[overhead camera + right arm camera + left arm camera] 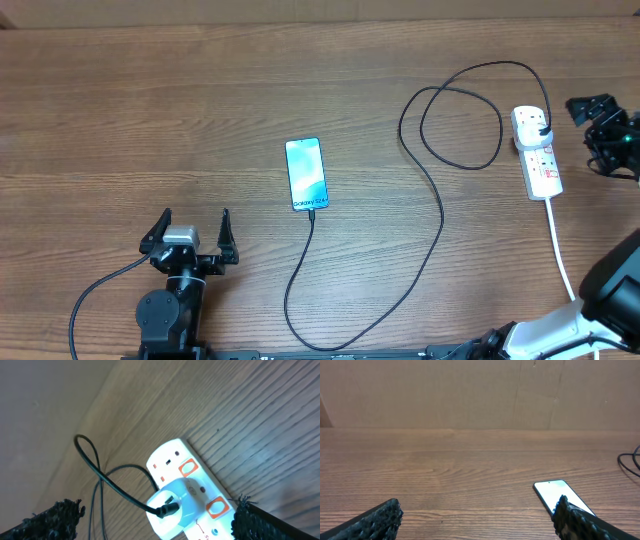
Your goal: Plug charger to phone and switch on socket
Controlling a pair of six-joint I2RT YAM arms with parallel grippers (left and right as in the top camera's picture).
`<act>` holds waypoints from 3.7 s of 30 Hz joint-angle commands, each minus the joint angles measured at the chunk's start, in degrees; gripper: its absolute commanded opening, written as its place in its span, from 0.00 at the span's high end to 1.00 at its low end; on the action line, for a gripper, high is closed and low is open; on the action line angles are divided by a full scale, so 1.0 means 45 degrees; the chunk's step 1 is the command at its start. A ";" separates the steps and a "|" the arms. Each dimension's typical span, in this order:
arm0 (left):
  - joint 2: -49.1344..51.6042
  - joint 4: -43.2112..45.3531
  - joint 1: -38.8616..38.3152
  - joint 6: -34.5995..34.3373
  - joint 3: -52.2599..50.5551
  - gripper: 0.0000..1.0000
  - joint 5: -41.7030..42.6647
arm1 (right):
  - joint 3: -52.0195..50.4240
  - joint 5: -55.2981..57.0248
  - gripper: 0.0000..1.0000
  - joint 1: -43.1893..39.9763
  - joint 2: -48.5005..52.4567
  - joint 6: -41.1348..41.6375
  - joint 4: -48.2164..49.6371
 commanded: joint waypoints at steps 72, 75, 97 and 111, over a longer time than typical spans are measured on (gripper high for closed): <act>-0.0136 -0.0019 0.0078 0.0287 -0.0049 0.00 -0.0053 | 0.0204 0.1530 0.13 0.2696 0.2341 0.0005 -0.0670; -0.0136 -0.0019 0.0073 0.0287 -0.0049 0.00 -0.0053 | 0.0170 0.1734 0.14 0.2701 0.2341 0.0053 -0.0918; -0.0136 -0.0019 0.0078 0.0287 -0.0049 0.00 -0.0053 | -0.0146 0.2404 0.19 0.2409 0.2341 0.0729 -0.0607; -0.0136 -0.0019 0.0078 0.0287 -0.0049 0.00 -0.0053 | -0.0461 0.2181 0.21 0.1520 0.2341 0.1666 -0.0724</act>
